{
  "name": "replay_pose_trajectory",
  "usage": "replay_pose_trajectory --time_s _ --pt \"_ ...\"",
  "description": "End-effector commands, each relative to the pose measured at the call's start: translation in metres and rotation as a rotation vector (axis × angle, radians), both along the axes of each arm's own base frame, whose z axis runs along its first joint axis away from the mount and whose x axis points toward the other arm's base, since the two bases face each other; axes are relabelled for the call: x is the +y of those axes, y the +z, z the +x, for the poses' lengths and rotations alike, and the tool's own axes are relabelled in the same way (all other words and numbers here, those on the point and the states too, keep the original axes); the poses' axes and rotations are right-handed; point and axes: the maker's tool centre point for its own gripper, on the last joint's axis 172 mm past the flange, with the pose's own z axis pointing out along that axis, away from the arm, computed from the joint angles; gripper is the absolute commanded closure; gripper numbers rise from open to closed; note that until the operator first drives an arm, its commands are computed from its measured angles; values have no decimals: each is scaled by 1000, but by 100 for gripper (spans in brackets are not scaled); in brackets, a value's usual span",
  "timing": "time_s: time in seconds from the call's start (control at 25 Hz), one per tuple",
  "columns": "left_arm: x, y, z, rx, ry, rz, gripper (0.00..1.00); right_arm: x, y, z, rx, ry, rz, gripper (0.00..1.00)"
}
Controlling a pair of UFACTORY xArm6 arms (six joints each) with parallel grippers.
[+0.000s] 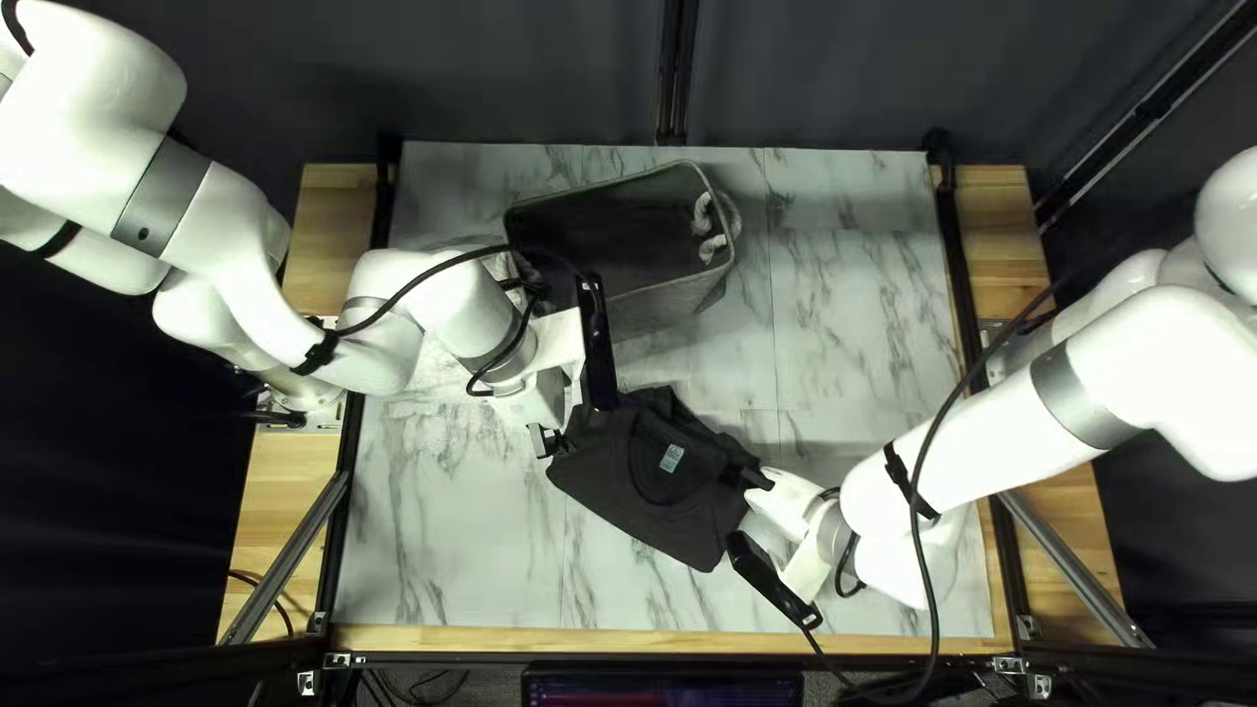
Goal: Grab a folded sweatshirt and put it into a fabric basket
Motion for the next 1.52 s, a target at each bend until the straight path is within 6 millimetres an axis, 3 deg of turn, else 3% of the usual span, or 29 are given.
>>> replay_pose_trajectory --time_s 0.04,0.2,0.44,0.64,0.96,1.4,1.52 --pt "0 0 -1 0 1 0 0 0 12 -5 -9 4 -5 100" --pt "-1 1 0 -1 1 2 0 4 28 -9 -26 11 -8 100" --pt "-2 14 29 18 12 3 0 17 28 -14 -21 14 -9 100" --pt "0 -1 52 4 102 -18 0 22 32 -19 -19 14 -11 100" --pt "5 -44 59 -24 214 -94 0 24 34 -15 -16 16 -16 100" --pt "5 -47 55 -19 214 -110 0 23 31 -8 -6 16 -13 100" --pt "12 -56 51 -16 215 -100 0 23 31 -9 -5 15 -13 100"
